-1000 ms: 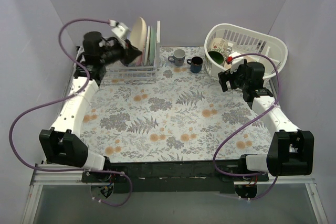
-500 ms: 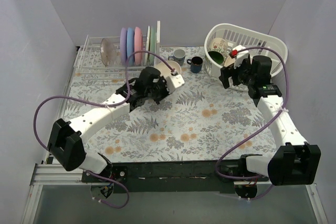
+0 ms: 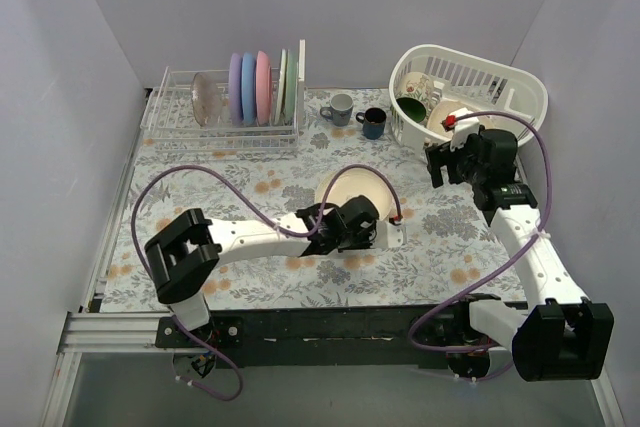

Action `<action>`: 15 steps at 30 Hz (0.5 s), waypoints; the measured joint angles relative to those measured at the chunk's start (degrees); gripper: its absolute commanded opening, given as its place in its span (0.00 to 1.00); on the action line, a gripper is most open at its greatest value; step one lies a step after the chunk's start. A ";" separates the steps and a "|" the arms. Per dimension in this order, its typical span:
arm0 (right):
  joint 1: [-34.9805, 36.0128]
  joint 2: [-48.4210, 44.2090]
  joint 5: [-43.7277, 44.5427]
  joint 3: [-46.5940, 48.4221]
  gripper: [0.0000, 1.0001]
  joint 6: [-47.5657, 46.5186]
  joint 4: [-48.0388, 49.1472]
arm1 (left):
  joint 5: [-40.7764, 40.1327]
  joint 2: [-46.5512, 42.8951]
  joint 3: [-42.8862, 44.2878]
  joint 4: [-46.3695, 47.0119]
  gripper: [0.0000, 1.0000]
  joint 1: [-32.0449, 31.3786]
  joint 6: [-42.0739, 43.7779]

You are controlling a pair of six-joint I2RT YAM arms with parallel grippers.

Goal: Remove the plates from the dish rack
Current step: Place the plate at the center of the board.

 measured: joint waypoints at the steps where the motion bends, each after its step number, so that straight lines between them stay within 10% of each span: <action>1: -0.04 0.48 1.49 0.00 0.93 0.57 0.24 | -0.57 1.20 0.02 0.55 0.00 -1.03 0.46; 15: -4.04 3.37 11.47 -1.16 0.93 4.33 4.00 | -3.74 15.02 8.57 6.43 0.00 -8.96 6.49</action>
